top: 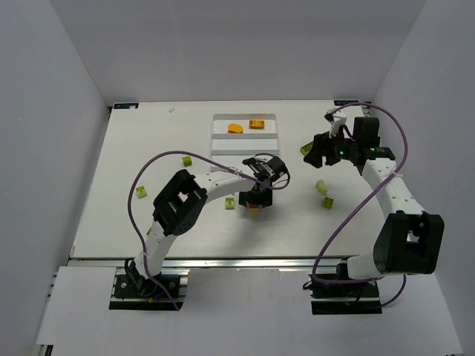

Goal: Sort the legos into containers by color

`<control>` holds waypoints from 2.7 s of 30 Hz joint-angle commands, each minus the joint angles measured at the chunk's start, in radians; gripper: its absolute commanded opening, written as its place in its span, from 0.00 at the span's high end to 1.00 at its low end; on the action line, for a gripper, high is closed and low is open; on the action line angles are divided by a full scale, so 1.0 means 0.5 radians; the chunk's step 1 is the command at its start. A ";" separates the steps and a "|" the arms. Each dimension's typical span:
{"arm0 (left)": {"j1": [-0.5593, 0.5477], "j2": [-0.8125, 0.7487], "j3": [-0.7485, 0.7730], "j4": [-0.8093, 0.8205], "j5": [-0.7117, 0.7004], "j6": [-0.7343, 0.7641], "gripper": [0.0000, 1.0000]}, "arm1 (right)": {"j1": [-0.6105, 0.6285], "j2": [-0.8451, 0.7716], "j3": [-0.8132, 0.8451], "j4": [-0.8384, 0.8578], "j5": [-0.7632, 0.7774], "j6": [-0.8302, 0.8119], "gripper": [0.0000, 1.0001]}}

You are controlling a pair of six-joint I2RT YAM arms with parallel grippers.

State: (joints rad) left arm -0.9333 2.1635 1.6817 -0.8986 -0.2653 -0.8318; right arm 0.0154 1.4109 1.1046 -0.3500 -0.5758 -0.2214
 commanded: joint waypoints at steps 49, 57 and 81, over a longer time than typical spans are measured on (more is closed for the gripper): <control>0.998 0.692 1.226 1.168 0.524 -0.159 0.34 | -0.111 -0.251 -0.362 -0.180 -0.149 -0.330 0.38; 1.017 0.413 1.220 1.227 0.629 -0.027 0.43 | -0.114 -0.245 -0.258 -0.254 -0.125 -0.456 0.36; 1.035 -2.087 -1.267 0.417 0.341 0.287 0.04 | -0.092 0.313 0.070 -0.134 0.394 -0.238 0.21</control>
State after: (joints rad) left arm -0.4210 1.2446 1.1206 -0.6167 -0.0254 -0.6395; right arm -0.0360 1.5467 1.0863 -0.4412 -0.3828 -0.3439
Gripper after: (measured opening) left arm 0.955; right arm 0.789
